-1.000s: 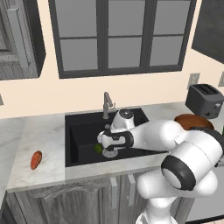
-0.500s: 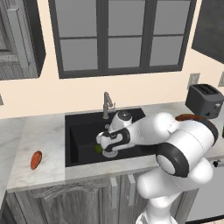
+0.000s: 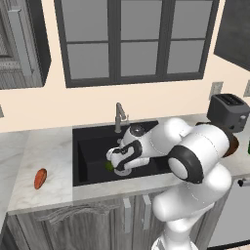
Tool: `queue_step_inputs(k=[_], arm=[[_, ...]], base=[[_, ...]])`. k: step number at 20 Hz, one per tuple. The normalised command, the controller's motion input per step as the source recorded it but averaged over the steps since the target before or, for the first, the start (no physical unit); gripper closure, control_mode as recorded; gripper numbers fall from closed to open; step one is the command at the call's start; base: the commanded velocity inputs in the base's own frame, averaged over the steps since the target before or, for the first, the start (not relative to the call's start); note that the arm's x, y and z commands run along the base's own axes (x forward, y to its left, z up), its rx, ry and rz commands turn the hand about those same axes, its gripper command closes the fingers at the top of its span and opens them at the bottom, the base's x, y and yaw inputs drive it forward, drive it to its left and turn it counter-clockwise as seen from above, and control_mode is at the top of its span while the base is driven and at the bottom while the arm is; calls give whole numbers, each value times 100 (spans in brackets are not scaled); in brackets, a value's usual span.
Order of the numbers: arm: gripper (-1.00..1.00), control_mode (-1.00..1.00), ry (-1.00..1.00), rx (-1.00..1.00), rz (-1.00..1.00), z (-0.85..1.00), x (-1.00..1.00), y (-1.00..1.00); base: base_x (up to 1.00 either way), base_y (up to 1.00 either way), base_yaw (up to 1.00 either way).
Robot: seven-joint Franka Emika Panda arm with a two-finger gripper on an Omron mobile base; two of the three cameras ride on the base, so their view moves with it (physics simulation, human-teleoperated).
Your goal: Remove the lime and sweet potato from the sink. Then move the bowl and cup from the counter to the sink for washing.
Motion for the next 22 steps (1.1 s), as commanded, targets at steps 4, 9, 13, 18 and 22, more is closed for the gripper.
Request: queue_step_inputs(k=[4,9,13,18,22], arm=[[-100,-100,-3,0,0,-12,15,3],[-100,-100,-2,0,0,-12,13,3],[-100,-100,-3,0,0,-12,12,7],[-100,-100,-5,0,0,-9,14,7],[-100,-100,-1,0,-2,-5,16,6]], base=[[0,0,0],[0,0,0],[0,0,0],[0,0,0],[0,0,0]])
